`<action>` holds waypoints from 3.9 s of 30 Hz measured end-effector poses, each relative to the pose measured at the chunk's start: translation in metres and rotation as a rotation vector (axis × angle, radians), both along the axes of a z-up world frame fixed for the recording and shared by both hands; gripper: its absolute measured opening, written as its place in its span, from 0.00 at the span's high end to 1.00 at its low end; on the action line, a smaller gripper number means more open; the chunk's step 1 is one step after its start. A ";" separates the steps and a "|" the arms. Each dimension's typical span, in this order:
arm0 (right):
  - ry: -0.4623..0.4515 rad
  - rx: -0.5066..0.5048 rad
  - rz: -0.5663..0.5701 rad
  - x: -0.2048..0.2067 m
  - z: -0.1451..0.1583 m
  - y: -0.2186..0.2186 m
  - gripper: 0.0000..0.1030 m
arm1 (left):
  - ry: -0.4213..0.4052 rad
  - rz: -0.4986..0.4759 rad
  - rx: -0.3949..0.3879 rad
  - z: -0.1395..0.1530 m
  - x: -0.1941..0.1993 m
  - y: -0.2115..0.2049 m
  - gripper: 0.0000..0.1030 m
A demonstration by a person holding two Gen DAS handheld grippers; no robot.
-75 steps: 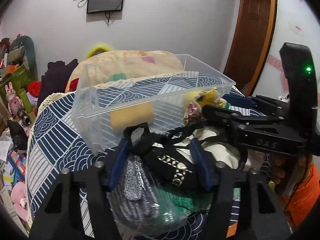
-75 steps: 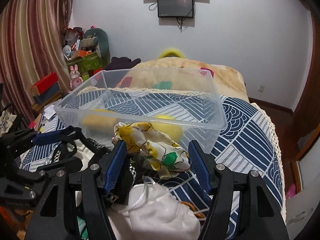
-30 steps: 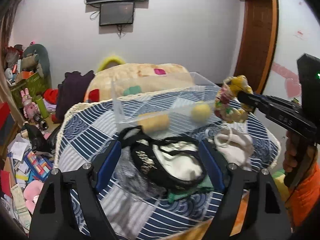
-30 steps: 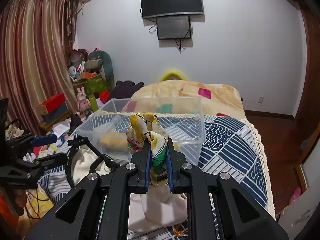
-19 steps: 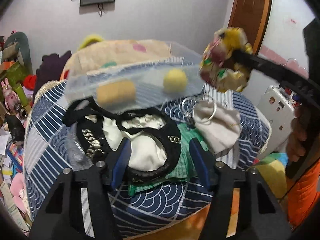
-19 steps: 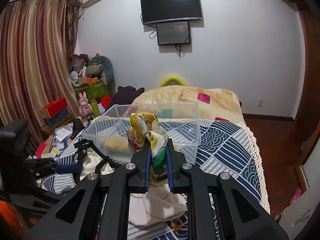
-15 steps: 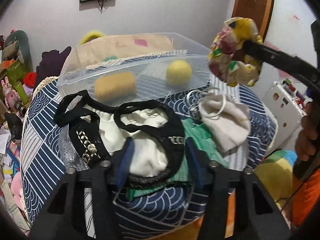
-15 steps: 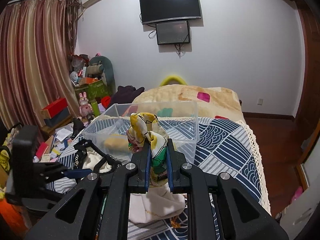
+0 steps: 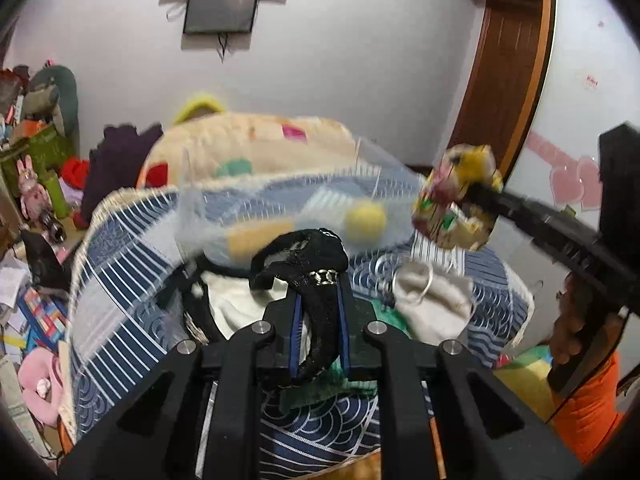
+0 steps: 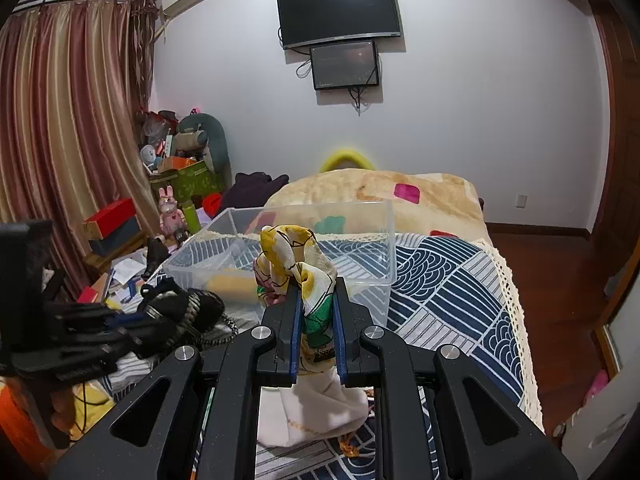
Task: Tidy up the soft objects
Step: 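Lift and carry the black bag with the left tool while the right tool carries the plush toy, then release the black bag into the box with the left tool while the right tool releases the plush toy, then grasp the bag of grey gloves with the left tool while the right tool grasps the white cloth bag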
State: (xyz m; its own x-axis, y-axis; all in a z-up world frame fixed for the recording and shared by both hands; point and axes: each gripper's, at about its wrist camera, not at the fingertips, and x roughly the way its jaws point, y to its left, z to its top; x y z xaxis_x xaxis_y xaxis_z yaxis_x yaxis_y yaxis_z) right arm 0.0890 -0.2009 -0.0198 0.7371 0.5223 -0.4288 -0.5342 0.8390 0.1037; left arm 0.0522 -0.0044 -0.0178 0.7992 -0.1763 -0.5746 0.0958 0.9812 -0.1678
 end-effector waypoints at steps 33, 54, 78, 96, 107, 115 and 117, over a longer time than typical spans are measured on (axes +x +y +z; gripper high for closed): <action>-0.057 -0.022 0.010 0.055 0.043 0.049 0.88 | -0.132 0.094 0.041 0.067 0.098 0.030 0.87; 0.138 -0.293 0.060 0.104 -0.011 0.105 0.88 | 0.099 0.082 0.046 -0.007 0.164 0.039 0.87; 0.032 -0.216 0.070 0.063 0.031 0.074 0.46 | 0.013 0.066 0.032 0.028 0.098 0.040 0.47; -0.016 -0.109 0.049 0.016 0.021 0.034 0.38 | -0.047 0.099 0.079 0.014 0.022 0.046 0.36; 0.111 -0.111 0.018 0.004 -0.031 0.011 0.38 | 0.088 0.134 0.049 -0.048 0.014 0.060 0.36; 0.179 -0.132 0.021 0.001 -0.064 0.013 0.37 | 0.154 0.162 -0.035 -0.080 0.017 0.072 0.36; 0.172 -0.154 0.022 0.000 -0.067 0.016 0.37 | 0.156 0.157 -0.038 -0.085 0.019 0.072 0.36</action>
State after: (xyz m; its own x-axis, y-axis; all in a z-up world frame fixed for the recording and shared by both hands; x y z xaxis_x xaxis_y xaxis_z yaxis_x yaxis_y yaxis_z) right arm 0.0893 -0.1852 -0.0865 0.6355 0.4561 -0.6230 -0.5378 0.8404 0.0667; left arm 0.0711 0.0675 -0.1025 0.7208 -0.0804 -0.6885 -0.0878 0.9746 -0.2058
